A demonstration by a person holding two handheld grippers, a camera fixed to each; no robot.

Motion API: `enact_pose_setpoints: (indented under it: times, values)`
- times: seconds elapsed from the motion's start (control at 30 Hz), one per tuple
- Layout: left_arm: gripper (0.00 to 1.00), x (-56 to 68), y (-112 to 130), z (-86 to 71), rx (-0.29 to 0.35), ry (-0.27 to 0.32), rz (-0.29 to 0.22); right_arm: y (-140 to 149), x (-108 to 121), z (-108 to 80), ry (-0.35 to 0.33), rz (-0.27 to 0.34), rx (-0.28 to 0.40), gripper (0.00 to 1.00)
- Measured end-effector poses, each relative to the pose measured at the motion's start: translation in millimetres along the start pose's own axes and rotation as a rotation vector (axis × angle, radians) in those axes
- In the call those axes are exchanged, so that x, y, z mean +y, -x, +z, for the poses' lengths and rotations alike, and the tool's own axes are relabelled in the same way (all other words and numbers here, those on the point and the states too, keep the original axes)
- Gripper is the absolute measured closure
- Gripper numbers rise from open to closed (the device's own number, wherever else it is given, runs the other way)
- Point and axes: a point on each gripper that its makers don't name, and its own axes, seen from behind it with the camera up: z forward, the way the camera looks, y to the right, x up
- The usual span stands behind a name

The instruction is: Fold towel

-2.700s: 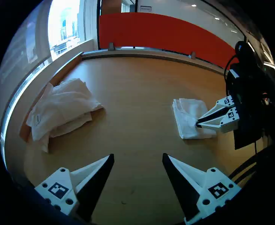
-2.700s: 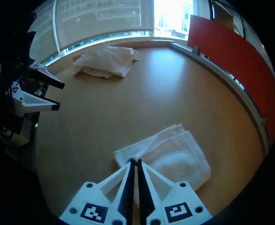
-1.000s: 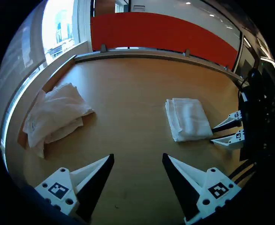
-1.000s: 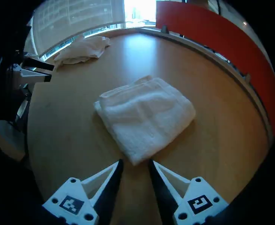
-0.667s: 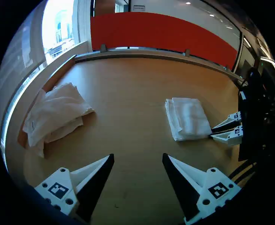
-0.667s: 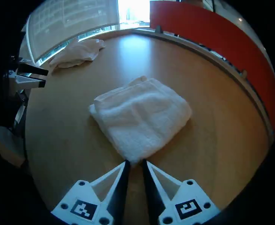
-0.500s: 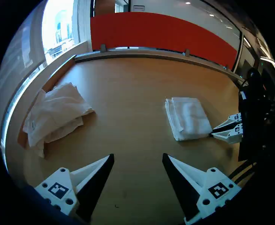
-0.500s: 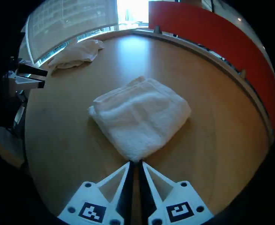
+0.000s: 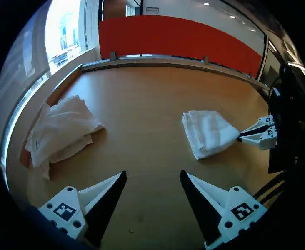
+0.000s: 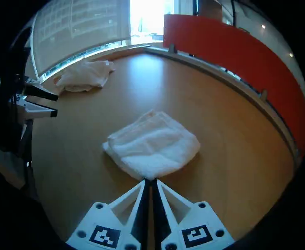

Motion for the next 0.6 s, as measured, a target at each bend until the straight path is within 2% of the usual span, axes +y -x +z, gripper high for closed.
enact_pose_setpoints:
  times: [0.4,0.6]
  values:
    - [0.05,7.4,-24.1,-4.7,0.048,0.021,0.026,-96.6,18.2,-48.9,0.052,-0.062,0.148,0.96]
    - [0.05,10.0,-34.6,-8.0,0.067,0.026,0.032,-124.8,28.9,-74.8,0.076,-0.066,0.202,0.96]
